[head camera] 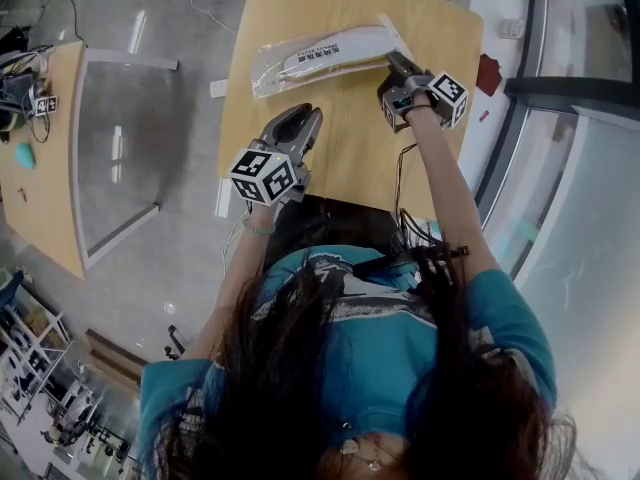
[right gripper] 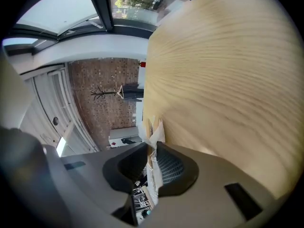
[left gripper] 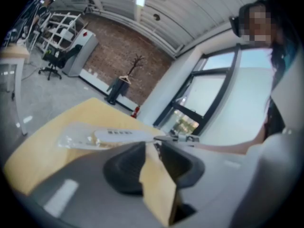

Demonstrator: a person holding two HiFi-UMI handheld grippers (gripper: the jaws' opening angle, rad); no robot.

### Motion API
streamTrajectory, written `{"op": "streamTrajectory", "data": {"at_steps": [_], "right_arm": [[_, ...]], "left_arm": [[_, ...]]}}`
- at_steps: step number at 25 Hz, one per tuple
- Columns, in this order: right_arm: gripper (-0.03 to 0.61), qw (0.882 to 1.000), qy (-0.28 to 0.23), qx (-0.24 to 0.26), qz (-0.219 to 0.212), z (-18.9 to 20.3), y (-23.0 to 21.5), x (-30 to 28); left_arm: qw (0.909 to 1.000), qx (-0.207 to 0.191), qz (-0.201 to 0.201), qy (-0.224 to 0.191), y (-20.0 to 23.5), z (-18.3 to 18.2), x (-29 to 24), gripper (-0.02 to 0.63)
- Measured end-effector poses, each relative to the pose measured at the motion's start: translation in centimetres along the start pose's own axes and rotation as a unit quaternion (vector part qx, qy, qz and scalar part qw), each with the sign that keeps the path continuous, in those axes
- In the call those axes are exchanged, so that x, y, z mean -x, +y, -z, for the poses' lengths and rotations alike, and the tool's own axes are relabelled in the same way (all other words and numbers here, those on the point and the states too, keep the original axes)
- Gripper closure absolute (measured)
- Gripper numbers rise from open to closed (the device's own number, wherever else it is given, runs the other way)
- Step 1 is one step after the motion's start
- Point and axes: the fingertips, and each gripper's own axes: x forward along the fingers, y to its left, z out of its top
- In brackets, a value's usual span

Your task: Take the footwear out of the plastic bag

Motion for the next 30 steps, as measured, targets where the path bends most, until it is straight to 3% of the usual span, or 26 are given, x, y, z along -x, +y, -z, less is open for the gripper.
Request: {"op": "streamTrajectory", "data": {"at_steps": [3,6,9,14,17,24,29,30], "right_arm": [[0.512,0.999,0.001,-0.034,-0.002,1.8,-0.5,1.8],[0.512,0.998,0.002,-0.067,-0.003,3.8,-1.2,3.8],[0.514,0.995,0.008,-0.102,-0.006,5.8,-1.8,5.6],[0.514,0.992,0.013,-0.122,-0.023,8.2,-1.4,7.9],[0.514,0.993,0.01,-0.114,-0.037,9.1,-0.8,9.0],[0.515,0.991,0.033,-0.073,-0.104,11.0,1.5,10.7],[0.518,0.988,0.074,-0.017,-0.136,13.2,3.4,11.6],[0.518,0.987,0.082,-0.004,-0.135,13.5,3.5,11.7]], "left_arm": [[0.9976,0.062,0.029,0.013,-0.2,1.2,-0.3,0.463],[0.9887,0.14,0.046,0.026,0.0,3.2,-0.5,0.42],[0.9732,0.22,0.061,0.024,0.2,4.8,-0.5,0.405],[0.9391,0.332,0.087,-0.009,0.5,5.3,-1.0,0.357],[0.9287,0.356,0.1,-0.026,0.3,4.5,-1.4,0.327],[0.9033,0.406,0.101,-0.093,0.7,2.1,-1.3,0.325],[0.895,0.419,0.105,-0.113,1.6,1.3,-0.6,0.33],[0.8929,0.42,0.112,-0.118,1.6,1.1,-0.4,0.361]]}}
